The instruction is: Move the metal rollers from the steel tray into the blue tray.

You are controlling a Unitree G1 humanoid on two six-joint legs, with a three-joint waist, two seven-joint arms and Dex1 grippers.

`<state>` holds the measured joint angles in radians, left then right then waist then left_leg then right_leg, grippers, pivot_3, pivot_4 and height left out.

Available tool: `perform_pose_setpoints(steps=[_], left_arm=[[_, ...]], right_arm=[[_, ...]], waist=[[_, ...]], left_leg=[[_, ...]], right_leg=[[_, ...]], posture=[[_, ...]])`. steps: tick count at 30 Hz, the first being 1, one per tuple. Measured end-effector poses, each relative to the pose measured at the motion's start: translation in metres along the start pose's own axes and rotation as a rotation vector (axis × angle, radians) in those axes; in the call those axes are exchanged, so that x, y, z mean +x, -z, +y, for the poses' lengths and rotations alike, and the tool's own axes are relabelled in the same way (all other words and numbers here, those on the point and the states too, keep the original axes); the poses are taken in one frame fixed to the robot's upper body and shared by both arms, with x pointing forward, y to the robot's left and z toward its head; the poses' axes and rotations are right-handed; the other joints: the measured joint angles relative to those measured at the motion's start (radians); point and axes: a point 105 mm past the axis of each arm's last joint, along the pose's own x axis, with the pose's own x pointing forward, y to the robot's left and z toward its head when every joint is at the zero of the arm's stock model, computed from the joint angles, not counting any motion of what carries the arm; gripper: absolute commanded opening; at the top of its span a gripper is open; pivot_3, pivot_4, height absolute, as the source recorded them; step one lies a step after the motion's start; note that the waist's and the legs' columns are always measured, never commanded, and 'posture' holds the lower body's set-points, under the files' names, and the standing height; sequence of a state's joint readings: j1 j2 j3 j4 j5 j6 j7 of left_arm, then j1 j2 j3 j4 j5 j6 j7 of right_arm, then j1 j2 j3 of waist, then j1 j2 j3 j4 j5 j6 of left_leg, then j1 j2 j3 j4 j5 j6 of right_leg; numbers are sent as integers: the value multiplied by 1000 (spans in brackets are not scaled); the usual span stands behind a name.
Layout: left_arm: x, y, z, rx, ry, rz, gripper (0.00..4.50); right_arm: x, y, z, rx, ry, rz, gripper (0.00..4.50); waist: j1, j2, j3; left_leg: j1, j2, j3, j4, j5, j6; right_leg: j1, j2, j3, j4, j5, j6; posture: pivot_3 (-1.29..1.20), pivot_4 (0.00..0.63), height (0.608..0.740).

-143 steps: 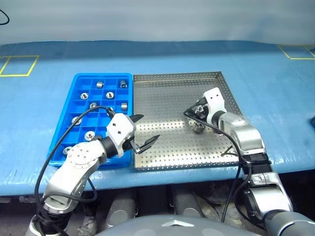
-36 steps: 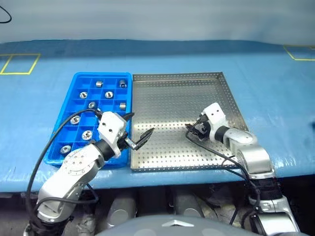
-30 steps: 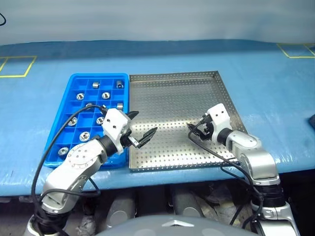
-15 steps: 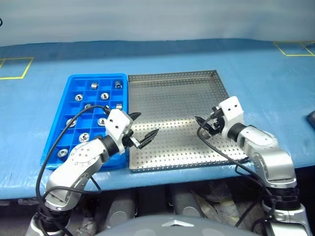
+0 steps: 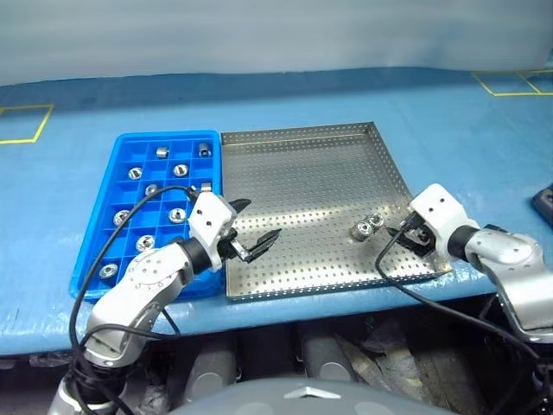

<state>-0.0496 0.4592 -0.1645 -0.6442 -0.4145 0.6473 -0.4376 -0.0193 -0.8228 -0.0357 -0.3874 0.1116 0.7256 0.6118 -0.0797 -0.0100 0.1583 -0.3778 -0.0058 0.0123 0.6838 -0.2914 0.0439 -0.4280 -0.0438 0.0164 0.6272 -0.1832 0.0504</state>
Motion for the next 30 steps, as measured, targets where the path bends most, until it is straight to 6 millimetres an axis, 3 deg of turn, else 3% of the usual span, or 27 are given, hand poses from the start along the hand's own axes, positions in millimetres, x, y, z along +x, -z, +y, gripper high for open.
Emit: perform_pose_setpoints(steps=[7,16,24,30], left_arm=[[-2,3,1,3,-14,12,4500],[-4,7,3,-7,-32,22,4500],[-4,6,4,-8,-38,18,4500],[-4,6,4,-8,-36,19,4500]], right_arm=[[19,7,8,33,-43,6,4002],[38,-21,9,101,-33,-122,4002],[35,-12,11,149,-59,-118,4002],[21,-13,-2,224,-59,-173,4002]], waist=[[7,0,0],[17,0,0],[19,0,0],[16,0,0]], left_leg=[[0,0,2,0,-1,2],[0,-1,3,1,-1,2],[-1,-1,4,1,-2,4],[0,-1,5,1,-2,4]], right_leg=[[0,-1,2,-1,1,1],[0,-1,3,-1,4,-2],[0,-1,3,-1,4,-3],[0,-1,4,-1,4,-1]], posture=[[-131,150,740],[-130,150,740],[-130,150,740],[-134,150,740]])
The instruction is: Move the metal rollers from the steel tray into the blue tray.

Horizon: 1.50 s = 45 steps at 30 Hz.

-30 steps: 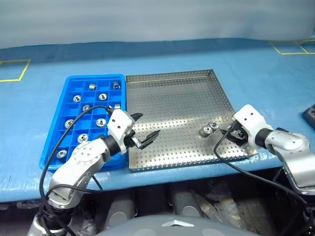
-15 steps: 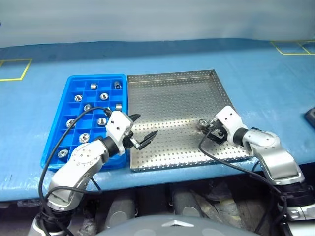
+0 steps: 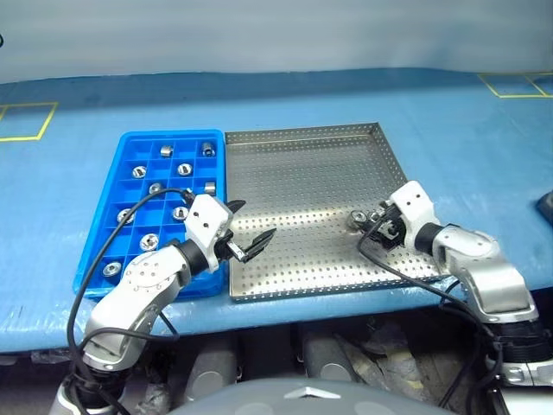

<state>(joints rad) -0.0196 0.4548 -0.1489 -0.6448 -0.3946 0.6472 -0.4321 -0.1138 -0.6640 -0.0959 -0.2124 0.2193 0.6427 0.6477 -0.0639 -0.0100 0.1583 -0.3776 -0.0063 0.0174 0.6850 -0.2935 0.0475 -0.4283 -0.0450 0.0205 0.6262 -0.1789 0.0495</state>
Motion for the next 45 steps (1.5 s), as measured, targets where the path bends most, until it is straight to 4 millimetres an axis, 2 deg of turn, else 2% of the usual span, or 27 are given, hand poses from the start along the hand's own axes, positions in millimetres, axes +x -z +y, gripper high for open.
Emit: perform_pose_setpoints(steps=[5,10,18,21,25,27,40,42,45], left_arm=[[0,0,0,1,3,-1,4500],[0,0,0,1,5,-1,4500],[0,0,0,2,3,1,4500],[0,0,0,3,2,1,4500],[0,0,1,6,-1,3,4500],[-1,0,1,8,-1,5,4500],[-1,-1,1,12,0,-1,4500],[1,-6,-1,5,4,-41,4500],[6,-25,-7,-39,47,-159,4500]], right_arm=[[-4,7,-7,-13,9,39,4002],[2,17,-5,81,-38,41,4002],[11,22,-10,151,-47,26,4002],[12,22,-11,154,-46,27,3456],[14,27,-11,173,-47,41,2126],[14,26,-10,169,-50,32,1721],[24,21,2,205,-61,-20,1722],[27,16,7,215,-58,-44,1722],[30,-5,23,223,-101,-131,1722]], waist=[[-2,0,0],[-3,0,0],[-2,0,0],[-2,0,0],[-1,0,0],[-2,0,0],[-3,0,0],[-2,0,0],[-2,0,0]], left_leg=[[0,0,1,0,0,0],[0,0,2,0,0,0],[0,0,3,1,0,1],[0,0,3,1,0,1],[0,0,3,1,-1,1],[0,0,3,1,-1,1],[0,0,3,1,-1,1],[0,0,3,1,-1,1],[0,0,3,1,-1,1]], right_leg=[[0,0,1,0,0,0],[0,0,2,0,1,0],[0,0,2,0,1,0],[0,0,3,0,2,1],[0,0,3,0,2,1],[0,0,3,0,2,1],[0,0,3,0,2,2],[0,0,4,0,2,2],[-1,0,4,0,5,5]], posture=[[-134,150,740],[-130,150,740],[-121,150,740],[-117,150,740],[-117,150,740],[-117,150,740],[-121,150,740],[-123,150,740],[-129,150,740]])
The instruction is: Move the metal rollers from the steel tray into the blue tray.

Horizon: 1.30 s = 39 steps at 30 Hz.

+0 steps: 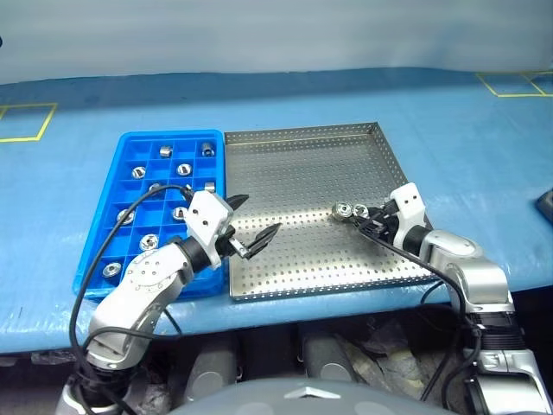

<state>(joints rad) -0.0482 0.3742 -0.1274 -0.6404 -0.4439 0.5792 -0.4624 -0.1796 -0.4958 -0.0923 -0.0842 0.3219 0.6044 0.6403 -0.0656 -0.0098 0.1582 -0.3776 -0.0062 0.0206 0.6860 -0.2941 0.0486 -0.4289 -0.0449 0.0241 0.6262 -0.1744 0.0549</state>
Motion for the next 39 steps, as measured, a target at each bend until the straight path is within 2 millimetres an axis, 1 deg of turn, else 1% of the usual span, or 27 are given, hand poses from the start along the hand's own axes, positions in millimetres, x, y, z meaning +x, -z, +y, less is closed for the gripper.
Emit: perform_pose_setpoints(steps=[2,3,5,9,13,15,18,20,23,26,31,34,36,37,39], left_arm=[[2,-6,-7,-19,68,-30,4500],[2,-7,-10,-35,104,-37,4500],[1,-6,-16,-53,162,-39,4500],[-4,-4,-21,-49,230,-17,4500],[-4,2,-13,-31,197,9,4500],[-2,3,-7,-13,160,13,4500],[3,-4,-1,28,120,-29,4500],[5,-8,2,62,102,-52,4500],[7,-9,4,109,92,-60,4500],[10,-5,4,134,97,-41,4500],[14,10,1,161,128,21,4500],[15,13,0,172,135,31,3945],[16,12,1,183,132,26,3214],[17,11,1,188,133,24,2955],[19,12,1,194,132,22,2955]], right_arm=[[4,-16,20,-24,-67,-49,1722],[7,-24,31,-44,-108,-73,1722],[8,-36,47,-67,-160,-108,1722],[5,-50,59,-85,-203,-153,1722],[1,-61,69,-106,-238,-195,1722],[-1,-63,73,-115,-256,-206,1722],[-2,-62,81,-126,-288,-202,1722],[-1,-59,86,-124,-310,-192,1722],[0,-53,90,-116,-325,-174,1722],[0,-53,90,-118,-327,-175,1722],[0,-54,91,-122,-332,-178,1722],[-1,-54,91,-124,-333,-181,1722],[-1,-54,91,-125,-333,-182,1722],[-1,-54,91,-127,-335,-185,1722],[0,-55,93,-130,-340,-187,1722]], waist=[[-3,0,0],[-4,0,0],[-4,0,0],[0,0,0],[-2,0,0],[-3,0,0],[-2,0,0],[-2,0,0],[-2,0,0],[-2,0,0],[-3,0,0],[-3,0,0],[-3,0,0],[-3,0,0],[-3,0,0]], left_leg=[[0,0,0,0,0,0],[0,0,0,0,0,0],[0,0,0,0,0,0],[0,0,0,0,0,1],[0,0,0,0,-1,1],[0,0,0,0,0,1],[0,0,0,0,0,1],[0,0,0,0,-1,1],[0,0,0,0,-1,1],[0,0,0,0,-1,1],[0,0,0,0,-1,1],[0,0,0,0,-1,1],[0,0,0,0,-1,1],[0,0,0,0,-1,1],[0,0,0,0,-1,1]], right_leg=[[0,0,0,0,0,0],[0,0,0,0,0,0],[-1,0,0,0,0,0],[0,0,0,-1,-2,-3],[0,0,0,-1,-2,-3],[0,0,0,0,-2,-3],[0,0,0,-1,-2,-3],[0,0,0,-1,-2,-3],[0,0,0,-1,-2,-3],[0,0,0,-1,-2,-3],[0,0,0,-1,-2,-3],[0,0,0,-1,-2,-3],[0,0,0,-1,-2,-3],[0,0,0,-1,-2,-3],[0,0,0,-1,-2,-3]], posture=[[-132,150,740],[-132,150,740],[-132,150,740],[-137,150,740],[-139,150,740],[-138,150,740],[-138,150,740],[-139,150,740],[-139,150,740],[-141,150,740],[-145,150,740],[-145,150,740],[-149,150,740],[-149,150,740],[-149,150,740]])
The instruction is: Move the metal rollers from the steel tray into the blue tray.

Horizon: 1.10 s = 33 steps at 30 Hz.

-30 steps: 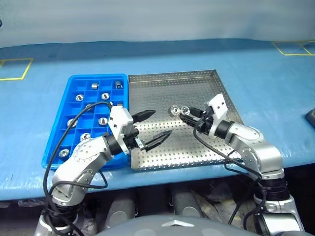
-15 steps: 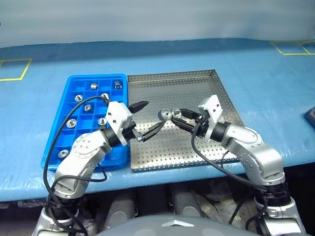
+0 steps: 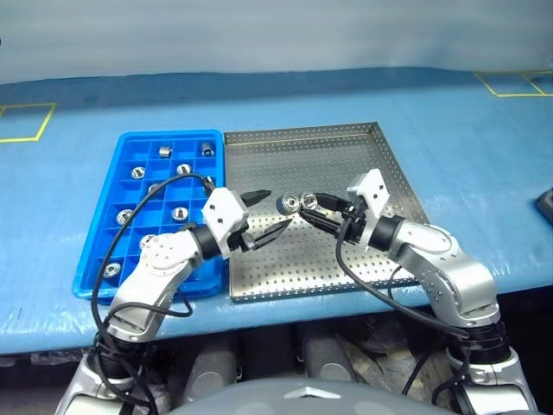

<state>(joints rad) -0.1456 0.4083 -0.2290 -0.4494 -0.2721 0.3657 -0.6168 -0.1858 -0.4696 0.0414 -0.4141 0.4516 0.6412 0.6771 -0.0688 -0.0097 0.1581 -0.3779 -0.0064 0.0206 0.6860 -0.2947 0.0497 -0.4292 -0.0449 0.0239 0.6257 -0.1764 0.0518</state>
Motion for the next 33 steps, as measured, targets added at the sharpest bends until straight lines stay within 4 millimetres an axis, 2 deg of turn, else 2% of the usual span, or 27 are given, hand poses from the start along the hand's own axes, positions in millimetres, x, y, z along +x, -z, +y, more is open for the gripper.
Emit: perform_pose_setpoints(steps=[18,23,33], left_arm=[[12,6,1,22,-9,9,2955],[14,7,-1,22,3,12,1857],[15,6,-1,24,4,11,1838]], right_arm=[[4,-1,6,-18,-30,-6,1722],[4,-1,5,-21,-25,-3,1722],[4,-1,5,-21,-23,-3,1722]], waist=[[0,0,0],[0,0,0],[-1,0,0]], left_leg=[[0,0,0,0,0,0],[0,0,0,0,0,0],[0,0,0,0,0,0]], right_leg=[[0,0,0,0,2,3],[0,0,0,0,2,3],[0,0,0,0,2,3]], posture=[[-150,150,740],[-153,150,740],[-153,150,740]])
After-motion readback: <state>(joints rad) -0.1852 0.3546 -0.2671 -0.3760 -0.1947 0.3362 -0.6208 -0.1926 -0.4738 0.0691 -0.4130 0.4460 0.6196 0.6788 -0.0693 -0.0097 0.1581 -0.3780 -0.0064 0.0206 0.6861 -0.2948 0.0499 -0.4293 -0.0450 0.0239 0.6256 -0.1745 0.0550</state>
